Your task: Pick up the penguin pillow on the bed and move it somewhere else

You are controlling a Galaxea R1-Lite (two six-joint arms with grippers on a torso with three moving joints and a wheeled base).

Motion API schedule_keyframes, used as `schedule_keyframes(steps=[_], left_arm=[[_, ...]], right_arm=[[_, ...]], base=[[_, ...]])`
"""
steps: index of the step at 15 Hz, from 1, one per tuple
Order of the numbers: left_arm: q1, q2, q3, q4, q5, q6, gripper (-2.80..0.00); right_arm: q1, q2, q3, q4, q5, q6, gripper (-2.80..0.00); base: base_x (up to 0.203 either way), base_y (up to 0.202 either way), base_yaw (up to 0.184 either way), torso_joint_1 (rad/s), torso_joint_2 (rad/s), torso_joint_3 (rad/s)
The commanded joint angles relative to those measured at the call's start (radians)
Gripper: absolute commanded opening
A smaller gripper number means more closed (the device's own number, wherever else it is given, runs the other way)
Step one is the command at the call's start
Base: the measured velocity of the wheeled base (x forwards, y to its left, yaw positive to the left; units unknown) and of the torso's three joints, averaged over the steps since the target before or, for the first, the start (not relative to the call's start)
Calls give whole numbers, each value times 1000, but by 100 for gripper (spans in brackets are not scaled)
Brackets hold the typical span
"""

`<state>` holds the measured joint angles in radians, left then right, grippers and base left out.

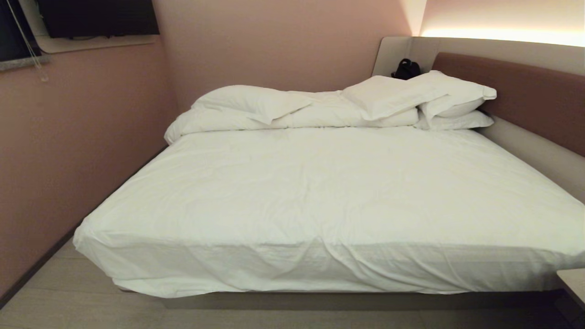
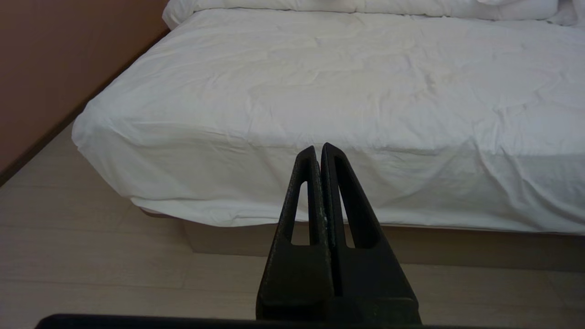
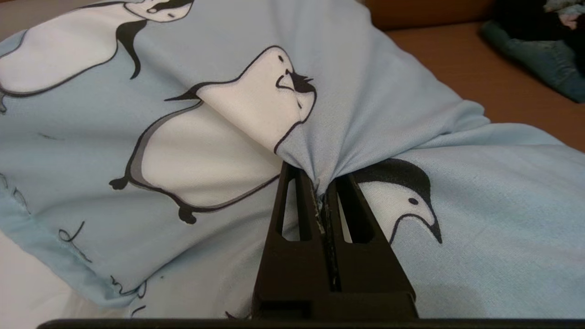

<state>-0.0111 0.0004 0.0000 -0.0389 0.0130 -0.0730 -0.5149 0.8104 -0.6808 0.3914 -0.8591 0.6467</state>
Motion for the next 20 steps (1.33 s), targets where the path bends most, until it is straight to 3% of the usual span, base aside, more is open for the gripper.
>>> schedule_keyframes(steps=[1,9,14,20], left_arm=[[0,0,0,-1,1,-1,-280],[0,0,0,-1,1,1,-280],[0,0,0,-1,1,1,-280],[0,0,0,-1,1,-2,-280]], right_arm=[[-24,-40,24,3,-4,4,-280],[-57,-79,39,0,-7,4,-280],[-61,24,-101,1,-5,5,-280],[-276,207,-311,0,2,3,-280]], base=[[0,0,0,0,0,0],[0,0,0,0,0,0],[0,0,0,0,0,0],[0,0,0,0,0,0]])
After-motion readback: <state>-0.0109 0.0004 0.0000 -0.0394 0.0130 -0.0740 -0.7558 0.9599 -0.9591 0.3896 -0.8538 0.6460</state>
